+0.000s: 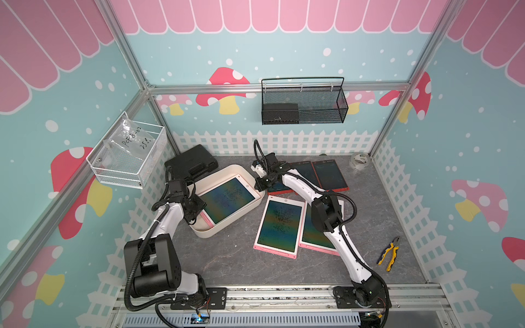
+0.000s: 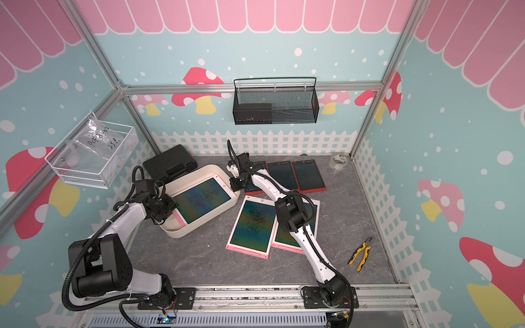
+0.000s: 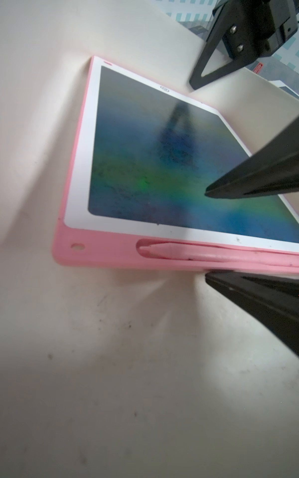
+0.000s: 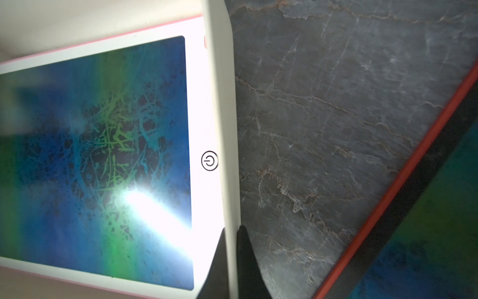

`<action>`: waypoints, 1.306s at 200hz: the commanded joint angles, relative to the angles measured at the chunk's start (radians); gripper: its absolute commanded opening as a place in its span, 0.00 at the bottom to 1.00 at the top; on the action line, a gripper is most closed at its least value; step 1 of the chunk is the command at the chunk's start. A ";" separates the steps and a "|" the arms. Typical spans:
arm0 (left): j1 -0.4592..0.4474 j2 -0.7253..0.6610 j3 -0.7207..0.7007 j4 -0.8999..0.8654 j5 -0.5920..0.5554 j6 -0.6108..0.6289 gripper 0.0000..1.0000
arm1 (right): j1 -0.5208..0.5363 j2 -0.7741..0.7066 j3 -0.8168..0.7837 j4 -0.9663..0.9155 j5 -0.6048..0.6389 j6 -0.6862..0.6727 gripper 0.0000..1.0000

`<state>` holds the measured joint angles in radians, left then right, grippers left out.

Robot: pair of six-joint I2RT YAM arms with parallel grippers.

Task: Take out the writing tablet from the storage box
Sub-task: Pick up the writing tablet from the storage box.

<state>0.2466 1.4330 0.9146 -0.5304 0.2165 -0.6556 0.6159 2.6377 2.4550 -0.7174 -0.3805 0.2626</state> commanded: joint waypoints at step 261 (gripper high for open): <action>-0.010 -0.052 -0.003 0.148 0.275 0.028 0.18 | 0.041 0.060 0.021 0.005 -0.126 0.024 0.00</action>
<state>0.2512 1.3869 0.8764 -0.3481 0.4908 -0.6514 0.6220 2.6556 2.4607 -0.7082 -0.4274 0.2863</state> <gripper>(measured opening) 0.212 0.054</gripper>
